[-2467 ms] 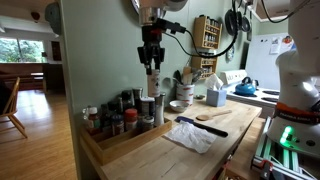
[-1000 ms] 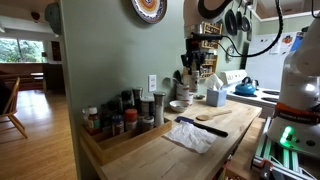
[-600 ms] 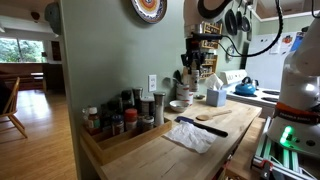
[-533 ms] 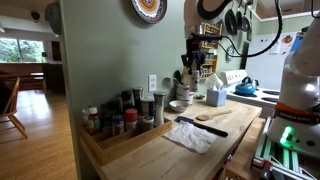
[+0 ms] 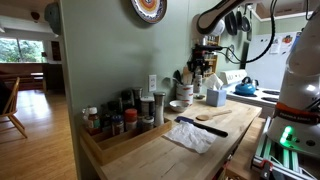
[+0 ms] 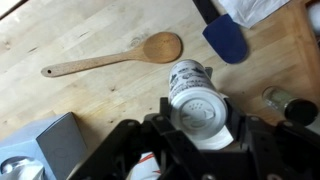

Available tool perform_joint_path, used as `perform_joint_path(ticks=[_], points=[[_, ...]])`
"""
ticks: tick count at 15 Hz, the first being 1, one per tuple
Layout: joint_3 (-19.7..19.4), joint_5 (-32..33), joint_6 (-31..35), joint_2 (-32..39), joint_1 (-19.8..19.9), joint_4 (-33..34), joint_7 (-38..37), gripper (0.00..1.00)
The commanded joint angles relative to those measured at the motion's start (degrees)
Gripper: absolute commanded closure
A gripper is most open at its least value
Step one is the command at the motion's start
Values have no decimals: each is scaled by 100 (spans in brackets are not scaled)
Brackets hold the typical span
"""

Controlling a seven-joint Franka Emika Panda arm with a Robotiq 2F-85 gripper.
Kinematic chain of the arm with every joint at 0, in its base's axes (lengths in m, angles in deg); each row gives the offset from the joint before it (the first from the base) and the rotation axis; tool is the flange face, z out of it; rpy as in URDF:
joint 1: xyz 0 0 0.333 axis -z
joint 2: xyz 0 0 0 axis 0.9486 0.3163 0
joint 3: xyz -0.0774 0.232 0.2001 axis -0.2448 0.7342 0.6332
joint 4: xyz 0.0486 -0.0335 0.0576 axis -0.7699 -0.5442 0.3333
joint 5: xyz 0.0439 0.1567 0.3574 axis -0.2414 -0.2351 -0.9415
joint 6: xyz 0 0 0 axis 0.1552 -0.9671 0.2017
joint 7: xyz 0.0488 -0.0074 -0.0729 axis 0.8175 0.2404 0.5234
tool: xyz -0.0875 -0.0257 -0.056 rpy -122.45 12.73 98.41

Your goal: Take the white bottle off of the wooden tray

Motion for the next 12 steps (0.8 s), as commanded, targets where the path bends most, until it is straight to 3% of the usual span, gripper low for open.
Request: perform_joint_path(ticks=[1, 8, 12], points=[[-279, -176, 642, 167, 250, -361, 451, 70], [-689, -195, 1760, 13, 420, -1097, 1972, 70], [-898, 128, 2121, 29, 651, -1319, 2545, 70]])
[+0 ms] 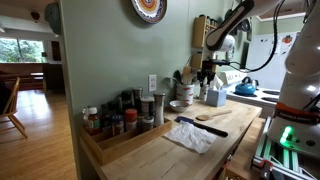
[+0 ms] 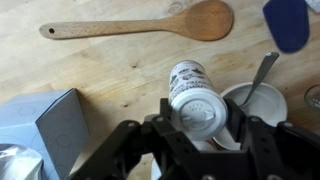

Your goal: Take the white bottle off of the wooden tray

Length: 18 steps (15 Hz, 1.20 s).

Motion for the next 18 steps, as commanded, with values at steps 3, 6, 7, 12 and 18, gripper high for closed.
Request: perform_joint_path(ticks=[3, 6, 7, 12, 18], points=[[-224, 320, 138, -12, 358, -290, 584, 70], [-221, 696, 286, 143, 505, -385, 532, 70], [-222, 831, 373, 207, 539, -427, 515, 70], [-313, 973, 973, 524, 586, -664, 619, 70], [-370, 568, 1771, 980, 522, -784, 674, 70]])
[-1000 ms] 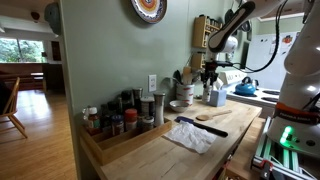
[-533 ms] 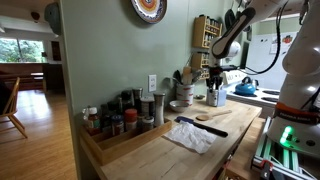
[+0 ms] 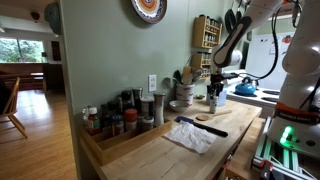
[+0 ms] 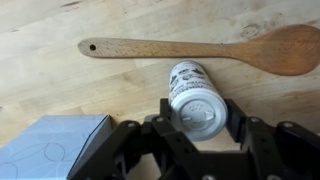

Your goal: Take the white bottle off of the wooden tray

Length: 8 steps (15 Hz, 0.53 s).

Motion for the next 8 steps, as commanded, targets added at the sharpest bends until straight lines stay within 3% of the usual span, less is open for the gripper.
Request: perform_joint_path(ticks=[1, 4, 5, 6, 8], points=[[-70, -233, 537, 228, -24, -63, 78, 70], [-69, -417, 629, 338, -49, -24, 156, 70], [-67, -424, 634, 353, -50, -11, 131, 20], [-63, -455, 586, 313, -56, 6, 142, 19], [-60, -445, 426, 181, -57, 19, 114, 6]])
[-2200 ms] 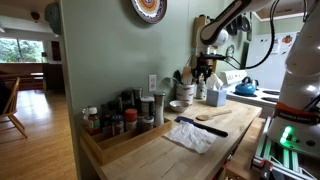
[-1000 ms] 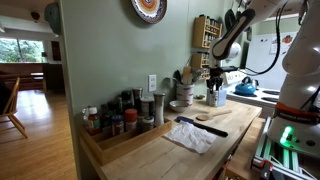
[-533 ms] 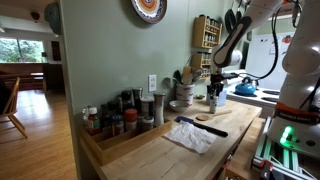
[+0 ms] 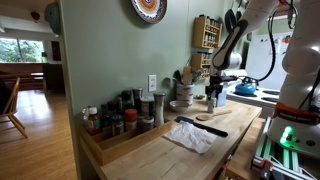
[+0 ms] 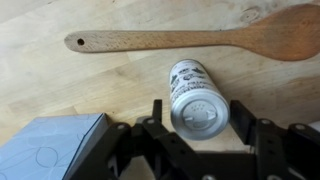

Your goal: Take the white bottle off of the wooden tray

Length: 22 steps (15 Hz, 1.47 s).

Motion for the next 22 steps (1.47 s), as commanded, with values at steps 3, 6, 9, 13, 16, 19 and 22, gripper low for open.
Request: perform_joint_path(ticks=[3, 6, 9, 13, 16, 19, 22], points=[[-44, -37, -720, -509, -45, 89, 108, 0], [-23, -66, -1808, -1056, -45, 261, 187, 0], [6, -178, -3235, -1653, -109, 577, 420, 0], [72, -221, -4522, -2356, -195, 919, 569, 0], [78, -164, -5101, -2826, -204, 1089, 676, 0], [78, -72, -5160, -2758, -203, 1208, 791, 0], [62, -35, -5359, -2986, -223, 1252, 1043, 0]])
